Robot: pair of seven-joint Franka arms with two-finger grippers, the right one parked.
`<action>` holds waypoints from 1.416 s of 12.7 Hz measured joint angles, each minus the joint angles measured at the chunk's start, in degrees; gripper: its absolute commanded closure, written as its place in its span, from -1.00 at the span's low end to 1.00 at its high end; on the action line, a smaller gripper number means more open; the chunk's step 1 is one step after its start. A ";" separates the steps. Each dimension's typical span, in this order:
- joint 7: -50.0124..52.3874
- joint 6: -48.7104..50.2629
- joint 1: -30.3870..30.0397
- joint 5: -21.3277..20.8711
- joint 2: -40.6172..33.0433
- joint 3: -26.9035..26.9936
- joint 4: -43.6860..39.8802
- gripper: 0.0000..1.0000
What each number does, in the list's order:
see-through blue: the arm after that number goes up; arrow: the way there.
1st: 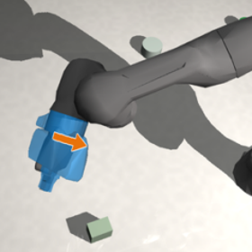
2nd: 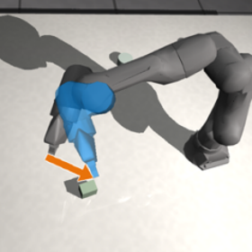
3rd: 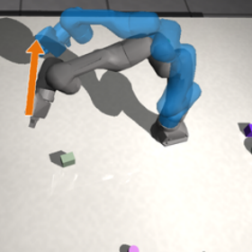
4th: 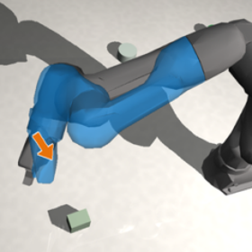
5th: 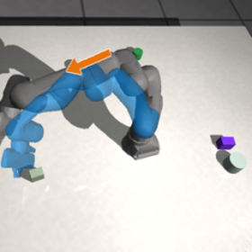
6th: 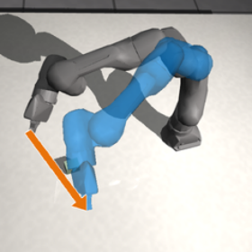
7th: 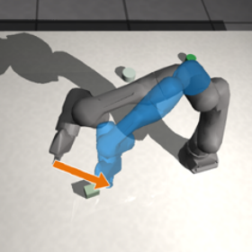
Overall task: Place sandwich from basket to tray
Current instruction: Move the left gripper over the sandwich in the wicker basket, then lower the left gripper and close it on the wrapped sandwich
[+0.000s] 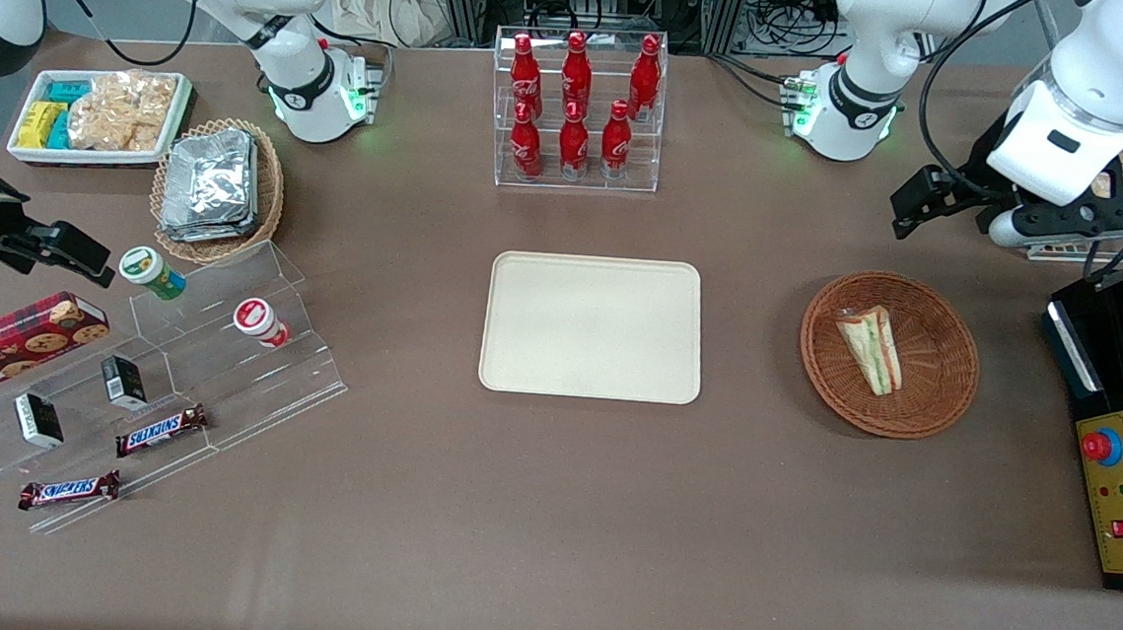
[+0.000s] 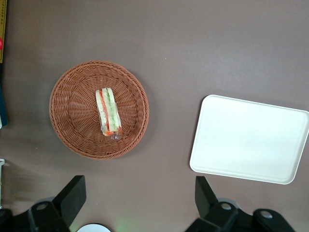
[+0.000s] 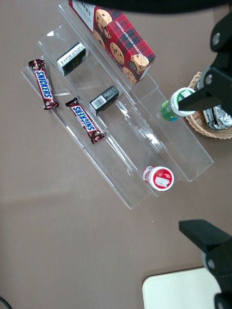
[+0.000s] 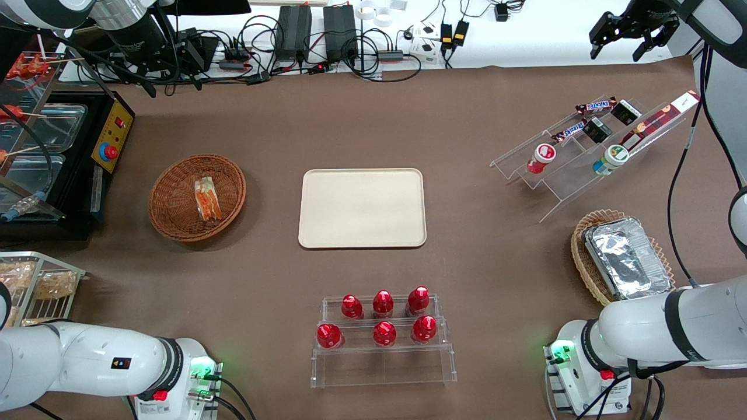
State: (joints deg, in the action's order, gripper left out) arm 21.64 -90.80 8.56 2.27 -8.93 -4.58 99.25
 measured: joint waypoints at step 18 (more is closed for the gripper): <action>-0.26 -33.16 -5.06 -3.34 4.38 1.49 36.45 -1.00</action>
State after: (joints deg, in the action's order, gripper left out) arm 21.38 -123.96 3.50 -1.07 -4.55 -3.09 135.70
